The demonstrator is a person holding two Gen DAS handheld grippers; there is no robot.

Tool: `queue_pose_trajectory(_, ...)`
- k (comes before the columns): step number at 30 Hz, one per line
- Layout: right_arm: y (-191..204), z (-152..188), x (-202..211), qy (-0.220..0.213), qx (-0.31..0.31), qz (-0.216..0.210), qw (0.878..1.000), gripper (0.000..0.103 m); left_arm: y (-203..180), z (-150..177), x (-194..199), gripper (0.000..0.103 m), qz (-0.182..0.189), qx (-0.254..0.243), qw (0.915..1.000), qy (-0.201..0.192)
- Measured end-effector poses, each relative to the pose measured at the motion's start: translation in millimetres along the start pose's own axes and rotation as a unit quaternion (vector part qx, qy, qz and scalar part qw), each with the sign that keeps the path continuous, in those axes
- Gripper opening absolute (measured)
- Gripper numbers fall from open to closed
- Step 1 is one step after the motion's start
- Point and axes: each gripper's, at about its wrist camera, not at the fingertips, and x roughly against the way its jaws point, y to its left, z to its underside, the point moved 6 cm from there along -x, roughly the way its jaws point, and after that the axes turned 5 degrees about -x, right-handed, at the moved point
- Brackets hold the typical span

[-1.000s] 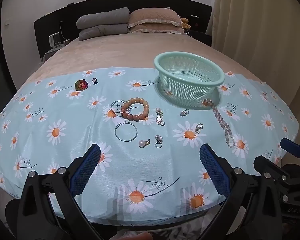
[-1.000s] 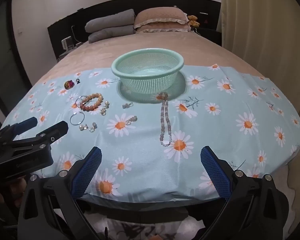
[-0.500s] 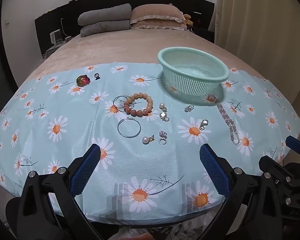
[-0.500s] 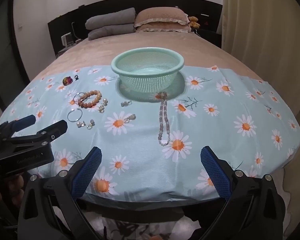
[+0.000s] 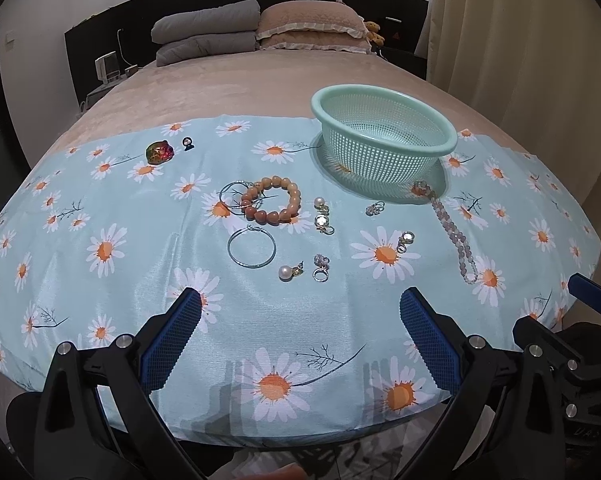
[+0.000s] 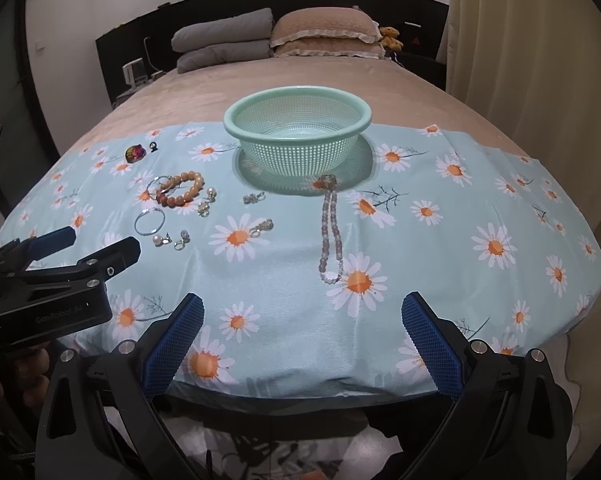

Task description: Organize jewelry

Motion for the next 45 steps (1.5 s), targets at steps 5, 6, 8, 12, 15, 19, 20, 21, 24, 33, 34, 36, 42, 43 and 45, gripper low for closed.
queue_pose_trajectory(5,-0.3,1.2,-1.7,0.004,0.001,-0.001,1.0,0.095,1.4,2.5,-2.8,0.097,0.0,0.002,1.0,0.006)
queue_pose_trajectory(6,0.4,1.8,-1.5,0.004,0.002,-0.001,1.0,0.095,1.2,2.9,-3.4,0.097,0.0,0.001,1.0,0.008)
queue_pose_trajectory(8,0.5,2.1,-2.3,0.006,0.003,-0.001,1.0,0.095,0.8,4.1,-4.6,0.097,0.0,0.0,0.9999,0.01)
queue_pose_trajectory(12,2.3,3.5,-4.1,0.009,0.008,0.0,1.0,0.095,0.3,3.8,-5.4,0.097,0.001,-0.002,0.9999,0.011)
queue_pose_trajectory(15,2.1,4.0,-5.2,0.011,0.009,0.002,1.0,0.095,-0.7,4.6,-7.4,0.097,0.01,0.0,0.9998,0.017)
queue_pose_trajectory(19,0.6,4.7,-9.7,0.02,0.005,0.001,1.0,0.095,0.3,5.2,-12.4,0.097,0.01,0.002,0.9997,0.024)
queue_pose_trajectory(20,0.2,4.8,-10.6,0.021,0.005,0.002,1.0,0.095,0.7,5.1,-13.0,0.097,0.009,0.003,0.9997,0.024)
queue_pose_trajectory(21,-0.1,4.8,-11.5,0.022,0.005,0.002,1.0,0.095,1.6,4.8,-13.5,0.097,0.007,0.004,0.9997,0.023)
queue_pose_trajectory(24,-0.8,5.1,-14.3,0.025,0.004,0.002,1.0,0.095,4.0,4.6,-16.4,0.097,0.006,0.01,0.9996,0.026)
queue_pose_trajectory(33,-6.0,4.5,-27.1,0.036,0.007,0.016,0.999,0.095,13.6,4.0,-29.0,0.097,0.002,0.023,0.999,0.038)
queue_pose_trajectory(34,-6.6,4.3,-29.4,0.038,0.006,0.018,0.999,0.095,14.7,4.1,-30.8,0.097,0.001,0.024,0.9989,0.039)
queue_pose_trajectory(36,-8.6,4.3,-34.1,0.042,0.003,0.019,0.999,0.095,17.6,3.5,-34.6,0.097,-0.001,0.026,0.9988,0.041)
queue_pose_trajectory(42,-15.7,1.4,-51.5,0.054,-0.005,0.028,0.998,0.095,30.5,1.3,-50.8,0.097,-0.01,0.038,0.9977,0.056)
queue_pose_trajectory(43,-17.1,0.5,-54.9,0.056,-0.007,0.03,0.998,0.095,32.7,0.6,-54.0,0.097,-0.011,0.04,0.9975,0.058)
queue_pose_trajectory(45,-20.1,-2.2,-62.1,0.059,-0.011,0.032,0.998,0.095,36.4,-0.7,-60.8,0.097,-0.013,0.042,0.997,0.063)
